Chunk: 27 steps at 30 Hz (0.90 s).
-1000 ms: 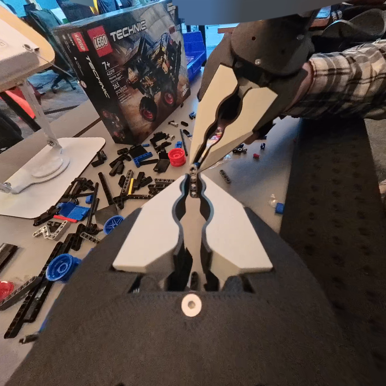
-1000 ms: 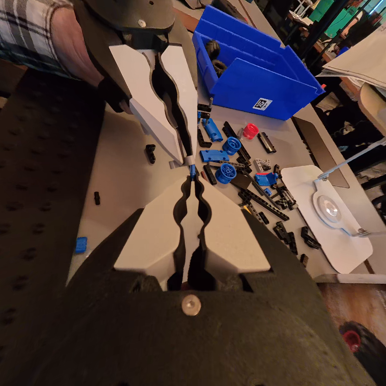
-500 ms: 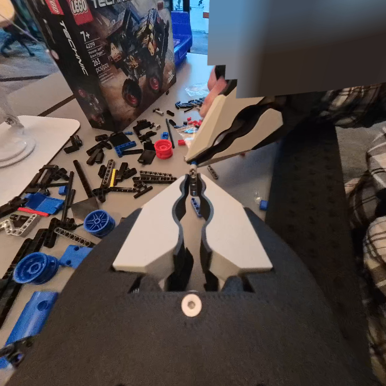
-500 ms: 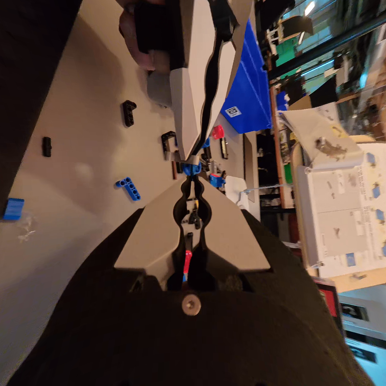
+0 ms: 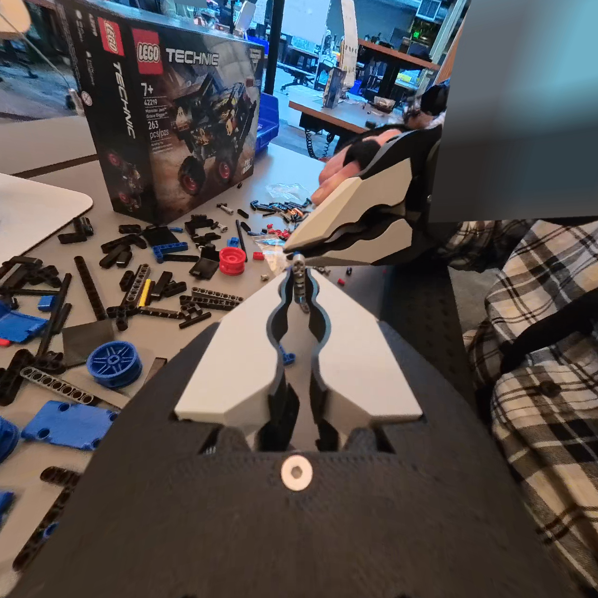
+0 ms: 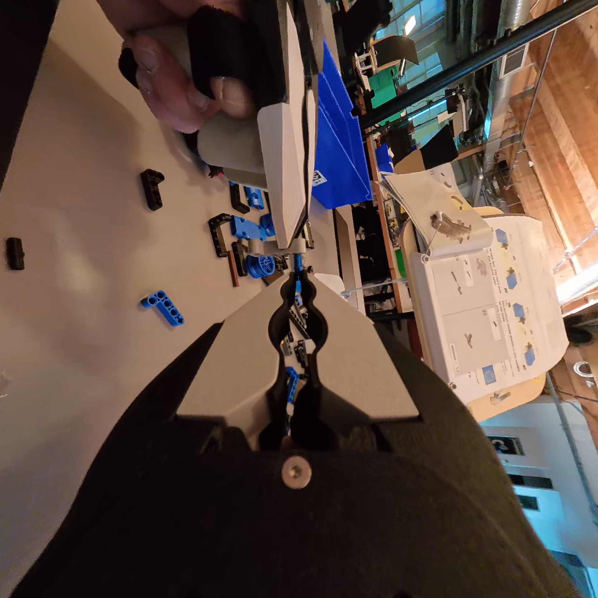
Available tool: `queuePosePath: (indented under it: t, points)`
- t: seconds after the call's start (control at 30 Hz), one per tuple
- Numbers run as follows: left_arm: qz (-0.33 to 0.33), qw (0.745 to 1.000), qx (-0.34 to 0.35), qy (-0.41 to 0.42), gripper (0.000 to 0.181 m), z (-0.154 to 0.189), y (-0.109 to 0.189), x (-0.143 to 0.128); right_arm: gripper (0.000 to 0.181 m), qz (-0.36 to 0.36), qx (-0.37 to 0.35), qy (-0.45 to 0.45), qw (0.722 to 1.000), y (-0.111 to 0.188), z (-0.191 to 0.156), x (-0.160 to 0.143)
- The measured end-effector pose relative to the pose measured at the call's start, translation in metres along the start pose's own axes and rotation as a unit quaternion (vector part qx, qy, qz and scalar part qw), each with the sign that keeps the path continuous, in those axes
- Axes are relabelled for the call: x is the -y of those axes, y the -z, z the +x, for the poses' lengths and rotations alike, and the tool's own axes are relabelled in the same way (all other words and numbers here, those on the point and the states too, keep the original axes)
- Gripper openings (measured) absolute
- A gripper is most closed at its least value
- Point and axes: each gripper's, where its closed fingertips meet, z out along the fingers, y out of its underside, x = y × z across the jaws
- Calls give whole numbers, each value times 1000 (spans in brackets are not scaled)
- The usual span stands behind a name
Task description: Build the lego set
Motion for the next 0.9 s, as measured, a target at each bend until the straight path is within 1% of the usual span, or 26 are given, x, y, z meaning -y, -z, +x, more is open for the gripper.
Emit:
queuePosePath:
  t: [0.13,0.63,0.83,0.9]
  points:
    - [17,1000,-12,17,5,1,1,4,2,-8,-11,8,1000,1,4,1]
    - [18,999,-18,21,5,1,-1,4,2,-21,-23,25,999,4,7,1]
    - [-19,1000,12,-6,5,-3,-5,-3,2,-42,-26,57,997,1,4,-2]
    - [-42,998,27,-30,5,-5,-5,-5,1,-48,-24,71,996,0,3,-3]
